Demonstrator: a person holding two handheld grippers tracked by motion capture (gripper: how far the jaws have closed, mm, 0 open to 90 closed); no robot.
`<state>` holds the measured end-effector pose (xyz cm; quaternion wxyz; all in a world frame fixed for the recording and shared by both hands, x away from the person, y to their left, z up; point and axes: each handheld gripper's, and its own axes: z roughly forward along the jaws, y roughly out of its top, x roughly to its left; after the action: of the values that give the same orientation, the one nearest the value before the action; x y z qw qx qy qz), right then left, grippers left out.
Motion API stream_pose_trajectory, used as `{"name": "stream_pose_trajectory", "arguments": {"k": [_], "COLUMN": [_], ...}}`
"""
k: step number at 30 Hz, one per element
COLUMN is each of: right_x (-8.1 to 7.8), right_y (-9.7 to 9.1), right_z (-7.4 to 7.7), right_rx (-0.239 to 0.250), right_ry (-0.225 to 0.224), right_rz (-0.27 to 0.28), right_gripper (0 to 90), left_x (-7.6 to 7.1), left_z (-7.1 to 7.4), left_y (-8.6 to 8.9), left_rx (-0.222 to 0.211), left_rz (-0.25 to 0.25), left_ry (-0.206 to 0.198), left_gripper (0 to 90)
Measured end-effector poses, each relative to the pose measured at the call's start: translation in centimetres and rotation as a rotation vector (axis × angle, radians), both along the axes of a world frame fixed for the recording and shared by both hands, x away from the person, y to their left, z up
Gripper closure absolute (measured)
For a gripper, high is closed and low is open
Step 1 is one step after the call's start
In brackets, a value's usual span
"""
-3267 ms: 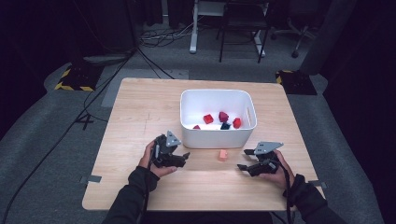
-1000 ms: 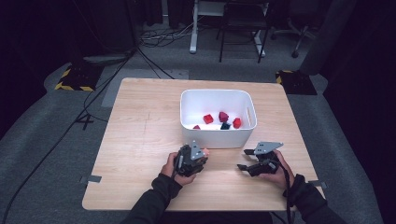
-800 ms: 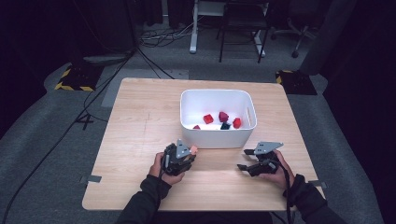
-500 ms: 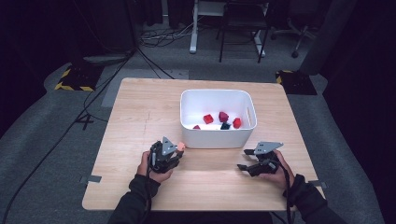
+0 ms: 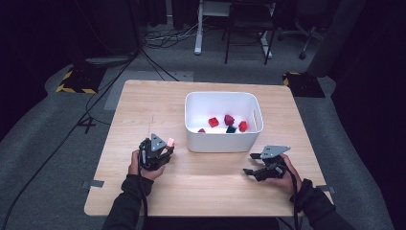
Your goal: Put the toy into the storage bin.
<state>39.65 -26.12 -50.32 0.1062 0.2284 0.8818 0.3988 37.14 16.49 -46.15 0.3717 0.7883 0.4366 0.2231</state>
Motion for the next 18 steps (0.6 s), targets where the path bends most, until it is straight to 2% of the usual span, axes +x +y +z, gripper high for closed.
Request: {"name": "stream_pose_trajectory", "arguments": {"k": [2,3,10,16,18], "right_x": [0.0,0.0,0.0,0.0,0.0], "right_y": [0.0,0.0,0.0,0.0,0.0], "right_z": [0.0,0.0,0.0,0.0,0.0], "right_rx": [0.0,0.001,-0.001,0.0,0.0], "right_ry": [0.0,0.001,0.0,0.0,0.0], "right_rz": [0.0,-0.002,0.001,0.0,0.0], "right_gripper": [27.3,27.3,27.3,27.3,27.3], "left_x": [0.2,0.4,1.4,2.6,3.0], "left_z": [0.0,0.1,0.1,0.6,0.7], "left_y": [0.3,0.5,1.1,1.7,1.7], "left_rx": [-0.013,0.01,-0.02,-0.019,-0.042], "left_rz": [0.007,0.006,0.041,0.064,0.081], "left_ry": [-0.003,-0.004,-0.002,-0.009,-0.013], "left_gripper": [66.7,66.8,66.7,66.8,66.8]}}
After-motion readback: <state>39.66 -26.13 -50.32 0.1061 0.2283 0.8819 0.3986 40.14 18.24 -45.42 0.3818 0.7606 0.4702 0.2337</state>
